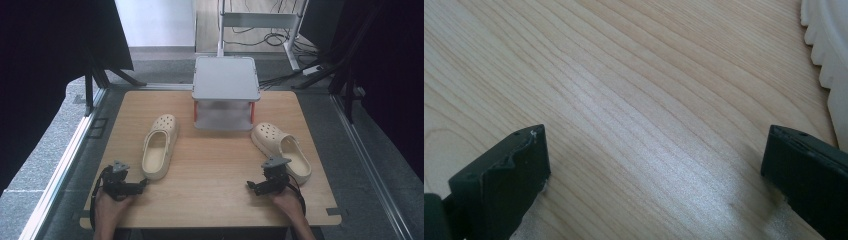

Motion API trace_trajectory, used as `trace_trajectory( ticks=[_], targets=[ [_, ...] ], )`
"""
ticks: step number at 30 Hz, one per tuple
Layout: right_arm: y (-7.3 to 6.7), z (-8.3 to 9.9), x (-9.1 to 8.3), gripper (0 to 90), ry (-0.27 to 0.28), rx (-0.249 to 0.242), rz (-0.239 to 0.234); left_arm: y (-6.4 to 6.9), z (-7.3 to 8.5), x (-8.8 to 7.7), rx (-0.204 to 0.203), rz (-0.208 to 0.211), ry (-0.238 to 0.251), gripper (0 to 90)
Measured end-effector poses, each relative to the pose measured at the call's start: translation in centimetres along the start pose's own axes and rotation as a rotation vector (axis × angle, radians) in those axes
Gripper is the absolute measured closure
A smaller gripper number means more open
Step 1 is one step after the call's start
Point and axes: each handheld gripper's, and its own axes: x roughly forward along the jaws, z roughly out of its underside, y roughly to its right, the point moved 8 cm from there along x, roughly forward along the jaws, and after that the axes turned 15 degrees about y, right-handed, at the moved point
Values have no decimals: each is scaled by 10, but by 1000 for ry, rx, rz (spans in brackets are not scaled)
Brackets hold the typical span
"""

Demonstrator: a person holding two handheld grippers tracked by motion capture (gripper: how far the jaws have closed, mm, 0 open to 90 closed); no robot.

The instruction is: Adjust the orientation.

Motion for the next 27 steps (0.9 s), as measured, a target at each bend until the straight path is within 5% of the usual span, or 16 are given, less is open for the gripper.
trace_trajectory(
  ticks=[27],
  targets=[
    [0, 0, 0, 0, 1, 7, 11, 0, 0, 0, -1, 2, 1, 0]
  ],
)
